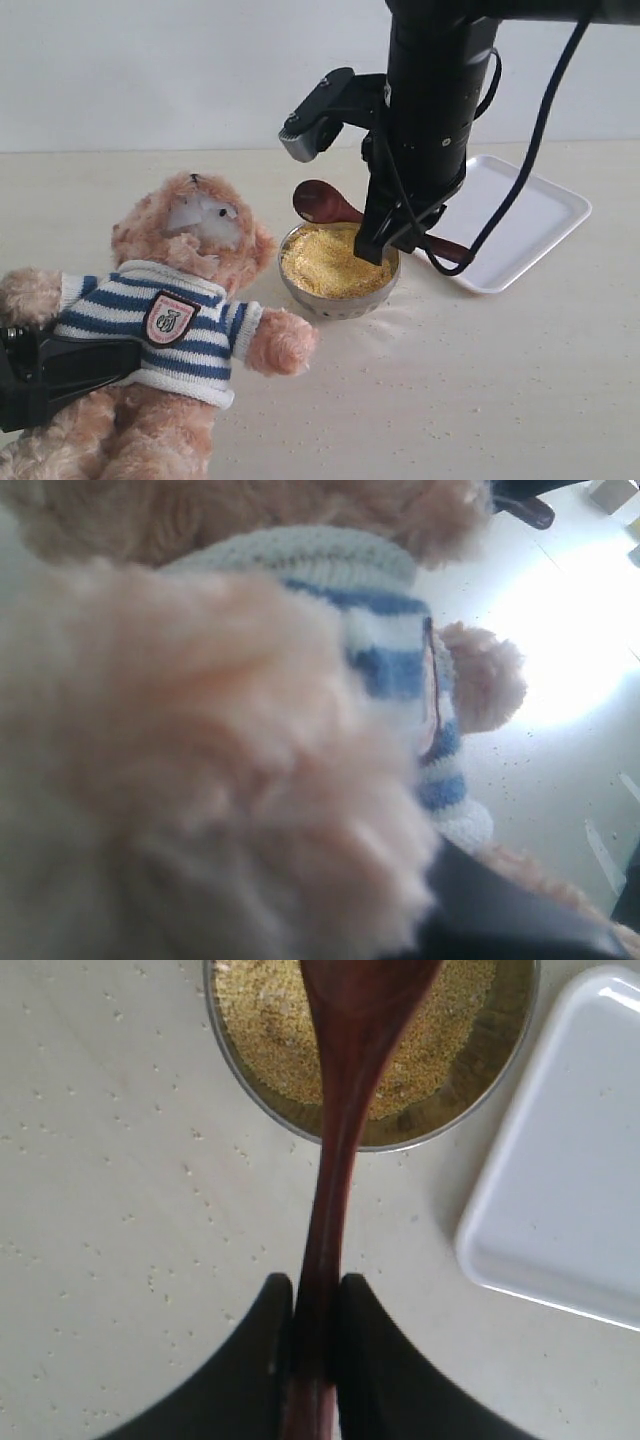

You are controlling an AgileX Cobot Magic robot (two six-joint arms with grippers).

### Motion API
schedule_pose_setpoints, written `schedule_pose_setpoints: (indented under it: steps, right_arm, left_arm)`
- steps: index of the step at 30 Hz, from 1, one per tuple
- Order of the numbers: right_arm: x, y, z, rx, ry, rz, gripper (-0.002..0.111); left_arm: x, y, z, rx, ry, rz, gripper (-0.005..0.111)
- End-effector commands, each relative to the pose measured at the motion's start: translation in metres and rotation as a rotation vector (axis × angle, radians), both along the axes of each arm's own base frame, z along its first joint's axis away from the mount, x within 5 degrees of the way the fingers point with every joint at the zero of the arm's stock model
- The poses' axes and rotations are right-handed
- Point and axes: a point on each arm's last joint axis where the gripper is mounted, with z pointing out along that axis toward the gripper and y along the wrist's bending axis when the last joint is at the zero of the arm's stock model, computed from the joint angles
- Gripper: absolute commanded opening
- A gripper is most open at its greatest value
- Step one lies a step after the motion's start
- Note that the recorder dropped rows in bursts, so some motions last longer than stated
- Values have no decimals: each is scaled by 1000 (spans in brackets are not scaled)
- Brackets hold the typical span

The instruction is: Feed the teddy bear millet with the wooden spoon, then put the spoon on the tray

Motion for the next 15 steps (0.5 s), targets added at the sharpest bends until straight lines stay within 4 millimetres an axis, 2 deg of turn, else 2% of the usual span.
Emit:
schedule_pose_setpoints:
  steps: [1,8,15]
  right_arm:
    - [-8,-3,18,63,-6,10,0]
    - [-17,-3,32,132,-1,12,0]
    - [-30,-7,54,223,-8,19,0]
  left_arm:
    - [-1,-1,2,-25,-5,-7,5]
    - [-1,-1,1,-23,-3,-9,5]
    - [-1,-1,1,-19,-2,-4,5]
